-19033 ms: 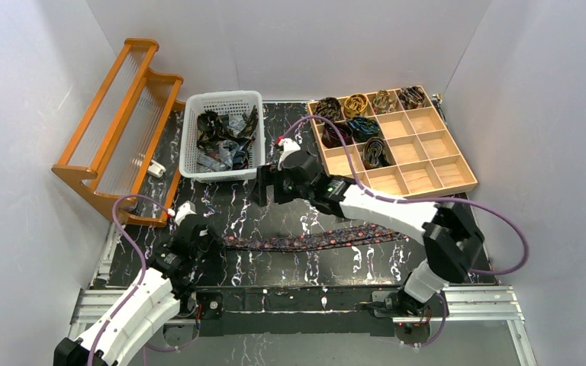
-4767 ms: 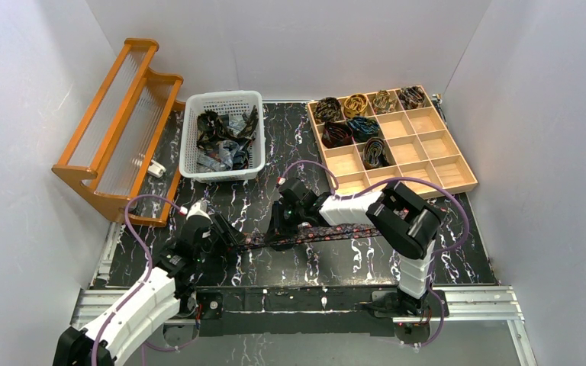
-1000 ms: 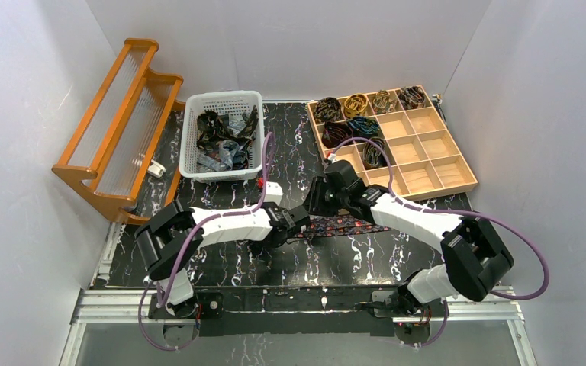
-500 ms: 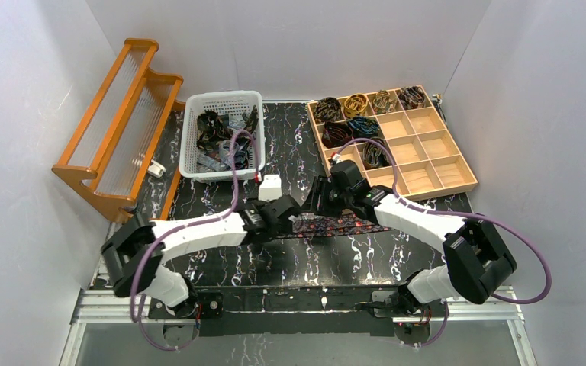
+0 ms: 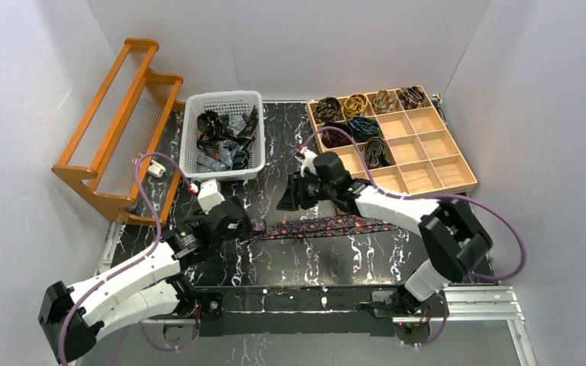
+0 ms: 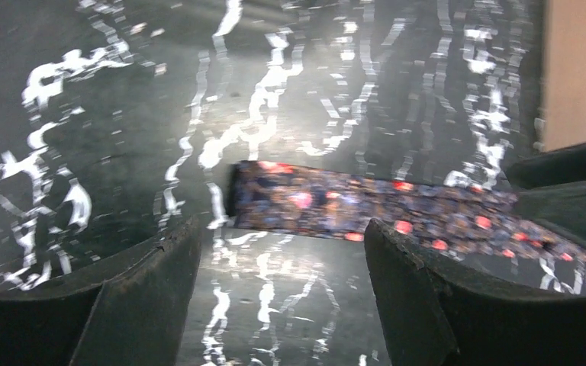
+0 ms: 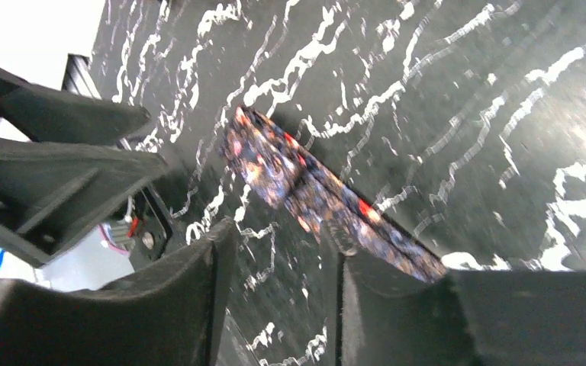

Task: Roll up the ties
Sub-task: Roll the tie at the center of the board.

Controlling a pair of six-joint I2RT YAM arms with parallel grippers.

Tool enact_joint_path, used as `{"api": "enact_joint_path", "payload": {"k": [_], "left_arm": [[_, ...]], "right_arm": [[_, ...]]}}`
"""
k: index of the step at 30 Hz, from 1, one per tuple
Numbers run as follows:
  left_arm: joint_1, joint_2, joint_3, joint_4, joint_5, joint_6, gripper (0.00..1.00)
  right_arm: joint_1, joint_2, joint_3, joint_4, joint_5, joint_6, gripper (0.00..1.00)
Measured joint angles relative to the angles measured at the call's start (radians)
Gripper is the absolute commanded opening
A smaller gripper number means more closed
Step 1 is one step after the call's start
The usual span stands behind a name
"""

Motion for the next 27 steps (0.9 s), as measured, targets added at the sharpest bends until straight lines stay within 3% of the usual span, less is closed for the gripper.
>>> {"api": "enact_joint_path", "payload": {"k": [2,6,10,16,25,27], "left_arm": [[0.046,-0.033,-0.042,-0.027,0.012,-0.013,0.76],[0.13,-0.073,-0.105,-0.066,0.049,-0.029,0.77],[0.224,-0.065,-0.132,-0.058,0.114,-0.014,0.77],[0.321,-0.038,-0.207,0.026,0.23,0.014,0.77],[0.38,-0.053,-0.251,0.093,0.333,0.035,0.77],[0.385,-0.064,-0.259,0.097,0.343,0.036,0.77]], "right_arm": [[0.015,0.066,0.072,-0.021,-0.006,-0.017,0.45],[0.04,0.172,0.194,-0.055,-0.006,0.019,0.67],[0.066,0.203,0.199,-0.084,0.008,0.087,0.71],[0.1,0.264,0.214,-0.105,-0.016,0.145,0.67],[0.117,0.389,0.235,-0.14,-0.051,0.198,0.5],[0.117,0.399,0.238,-0.139,-0.058,0.203,0.52]]}}
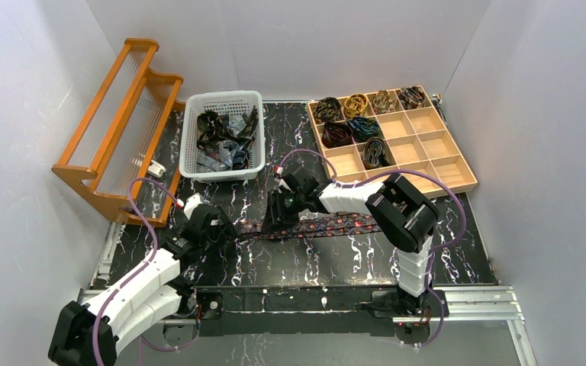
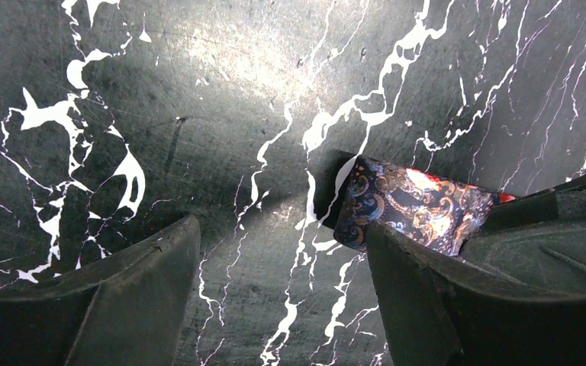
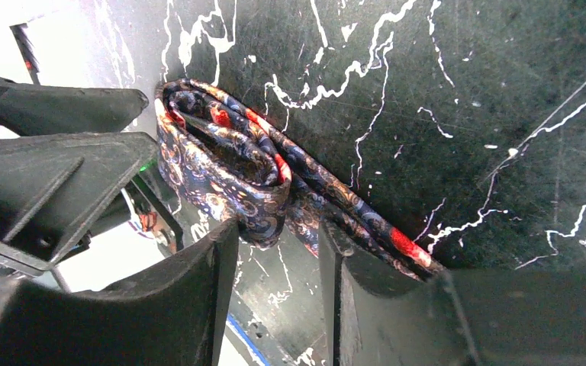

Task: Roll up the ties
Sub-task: Roll the tie at the center of the board.

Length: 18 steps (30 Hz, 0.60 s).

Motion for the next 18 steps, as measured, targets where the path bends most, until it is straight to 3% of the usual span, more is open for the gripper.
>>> {"api": "enact_joint_path", "payload": {"k": [3,8,18], "left_arm": [[0.001,-0.012,-0.01,0.0,0.009,0.003,0.77],[0.003,-0.029,-0.011,0.0,0.015,0.01,0.77],[0.005,-0.029,-0.011,-0.012,0.014,0.026,0.77]], "right_arm": [[0.0,0.003,0.001,0.003,-0.01,0.016,0.62],[0.0,0.003,0.01,0.013,-0.032,0.024,0.65],[0.0,0.004,0.048,0.018,-0.027,0.04,0.51]]}}
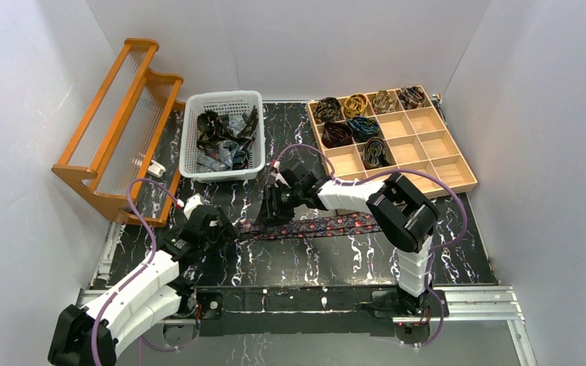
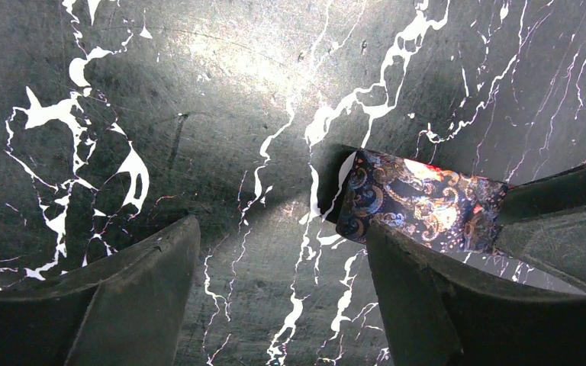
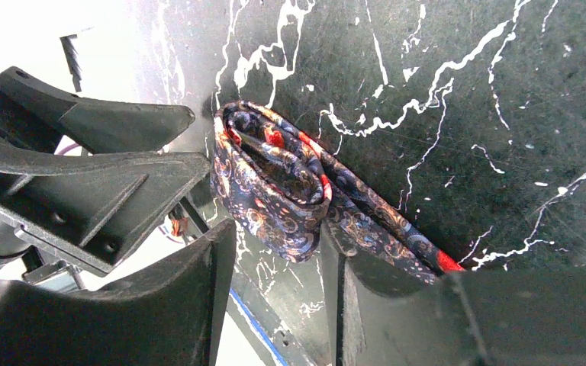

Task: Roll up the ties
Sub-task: Roll the tie at the center of the board.

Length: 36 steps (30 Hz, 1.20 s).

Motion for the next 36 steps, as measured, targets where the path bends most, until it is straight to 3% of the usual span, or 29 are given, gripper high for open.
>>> {"api": "enact_joint_path", "payload": {"k": [11,19,23,36], "left_arm": [[0.0,-0.013,0.0,-0.006,0.0,0.002,0.79],[0.0,-0.023,0.0,-0.019,0.0,0.003,0.82],[0.001,-0.038,0.0,-0.019,0.0,0.006,0.84],[0.015,-0.067,-0.016,0.073,0.061,0.024,0.87]], "right_arm": [[0.0,0.01,0.004,-0.021,0.009,0.004,0.51],[0.0,0.022,0.005,-0.036,0.01,0.011,0.22],[0.0,0.021,0.001,-0.023,0.0,0.037,0.16],[0.0,-0.008,-0.124,0.055,0.002,0.151,0.16]]}}
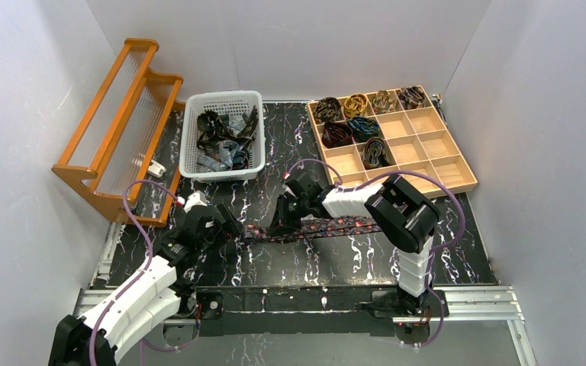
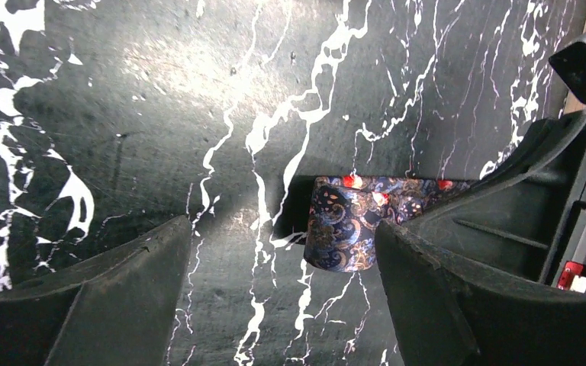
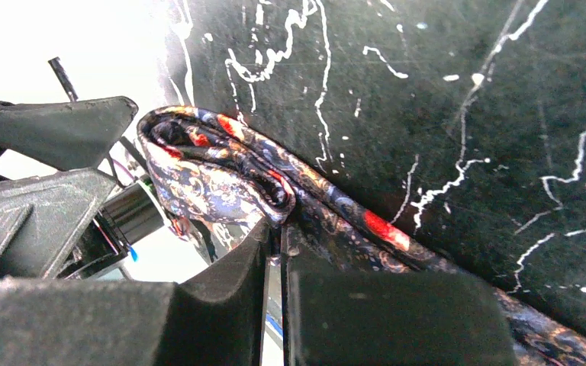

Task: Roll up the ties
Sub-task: Roll the tie at the center of the board.

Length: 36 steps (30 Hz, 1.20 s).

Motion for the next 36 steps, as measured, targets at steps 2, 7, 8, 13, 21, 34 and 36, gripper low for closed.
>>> {"api": "enact_joint_path", "payload": {"k": [2,7,8,13,21,34,36], "left_arm": [[0.001,0.002,-0.015,0.026,0.024,0.004,0.86],[0.004,0.008,-0.056,0.082,0.071,0.011,0.84],[0.005,0.008,-0.067,0.096,0.078,0.011,0.84],[0.006,0.008,-0.116,0.21,0.116,-0.007,0.79],[0.011,0.038,-0.159,0.33,0.187,-0.027,0.65],[0.017,0.113,-0.211,0.487,0.276,-0.066,0.35],[0.019,0.124,-0.216,0.498,0.281,-0.068,0.25]], "right_arm": [[0.0,0.0,-0.012,0.007,0.001,0.011,0.17],[0.0,-0.008,-0.047,0.04,0.01,0.034,0.18],[0.0,-0.008,-0.047,0.04,0.011,0.032,0.18],[0.0,-0.008,-0.05,0.046,0.014,0.033,0.18],[0.0,-0.008,-0.053,0.05,0.018,0.033,0.18],[0.0,-0.008,-0.054,0.051,0.018,0.032,0.19],[0.0,-0.008,-0.055,0.052,0.017,0.031,0.22]]}}
